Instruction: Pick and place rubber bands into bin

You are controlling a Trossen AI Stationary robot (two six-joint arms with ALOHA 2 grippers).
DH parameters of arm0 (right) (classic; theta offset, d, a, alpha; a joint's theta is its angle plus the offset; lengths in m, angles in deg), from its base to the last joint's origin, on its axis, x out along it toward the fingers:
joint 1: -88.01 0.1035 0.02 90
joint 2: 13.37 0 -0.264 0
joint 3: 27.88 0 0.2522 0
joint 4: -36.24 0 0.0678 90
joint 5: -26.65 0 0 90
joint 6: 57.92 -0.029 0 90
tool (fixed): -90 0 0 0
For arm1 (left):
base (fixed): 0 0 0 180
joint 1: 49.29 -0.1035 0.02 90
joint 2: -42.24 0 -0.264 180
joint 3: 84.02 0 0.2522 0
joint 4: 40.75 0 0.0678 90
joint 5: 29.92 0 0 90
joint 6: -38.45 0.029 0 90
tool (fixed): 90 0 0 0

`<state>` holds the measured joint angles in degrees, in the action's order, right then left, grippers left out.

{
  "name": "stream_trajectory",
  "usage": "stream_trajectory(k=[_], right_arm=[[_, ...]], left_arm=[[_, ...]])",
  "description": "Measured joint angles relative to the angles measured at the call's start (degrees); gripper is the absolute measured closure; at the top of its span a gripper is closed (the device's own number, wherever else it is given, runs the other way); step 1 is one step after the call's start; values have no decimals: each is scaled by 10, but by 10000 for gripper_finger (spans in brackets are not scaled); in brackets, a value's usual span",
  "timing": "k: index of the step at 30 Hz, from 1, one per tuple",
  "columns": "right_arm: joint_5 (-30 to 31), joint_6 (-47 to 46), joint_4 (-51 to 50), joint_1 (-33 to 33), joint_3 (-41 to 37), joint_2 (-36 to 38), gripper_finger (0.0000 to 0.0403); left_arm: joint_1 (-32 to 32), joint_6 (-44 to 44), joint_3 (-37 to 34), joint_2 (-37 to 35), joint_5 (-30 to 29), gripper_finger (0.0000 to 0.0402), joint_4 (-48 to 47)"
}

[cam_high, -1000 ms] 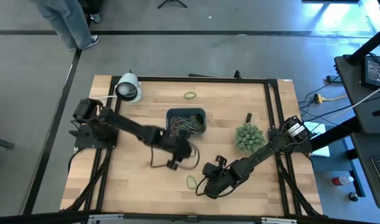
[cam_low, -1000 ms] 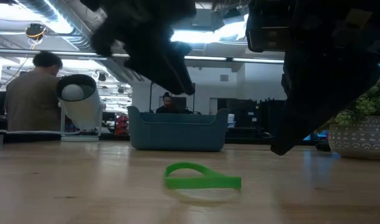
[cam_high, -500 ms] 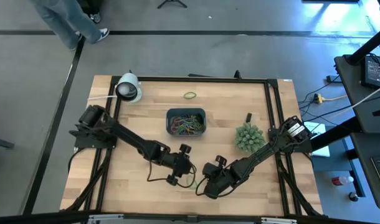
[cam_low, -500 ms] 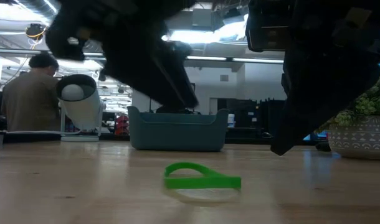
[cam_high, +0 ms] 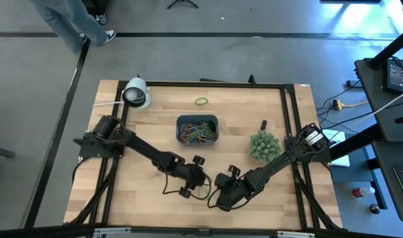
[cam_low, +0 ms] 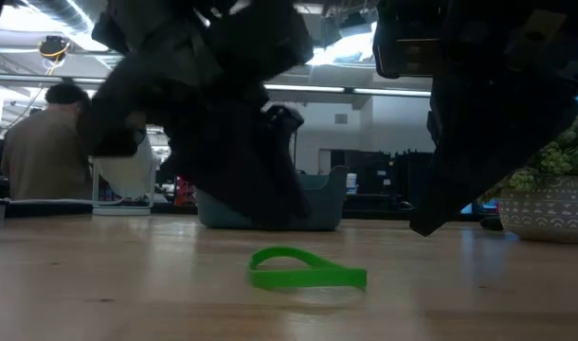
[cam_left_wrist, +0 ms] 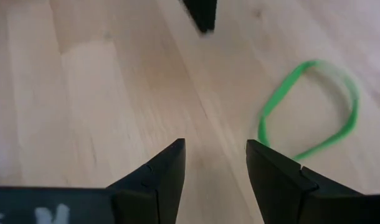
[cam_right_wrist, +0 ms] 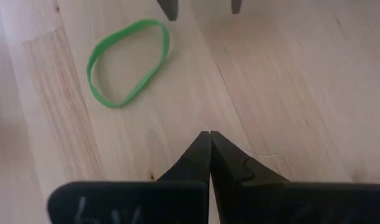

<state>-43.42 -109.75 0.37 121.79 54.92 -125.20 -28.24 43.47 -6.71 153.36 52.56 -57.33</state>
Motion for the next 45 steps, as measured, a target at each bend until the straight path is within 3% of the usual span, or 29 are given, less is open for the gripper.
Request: stream_trajectory(k=[11, 19, 26, 36, 45], right_arm=[[0, 0, 0, 0, 0, 0, 395], [0, 0, 0, 0, 0, 0, 395], [0, 0, 0, 0, 0, 0, 395], [0, -1, 0, 0, 0, 0, 395], [0, -1, 0, 0, 0, 0, 395]], left_arm=[[-11, -29, 2, 32, 58, 267, 13], [-14, -21, -2, 9, 46, 300, -8], [-2, -23, -1, -16, 56, 283, -5], [6, -49, -1, 16, 76, 250, 27], [-10, -49, 0, 43, 115, 259, 62]])
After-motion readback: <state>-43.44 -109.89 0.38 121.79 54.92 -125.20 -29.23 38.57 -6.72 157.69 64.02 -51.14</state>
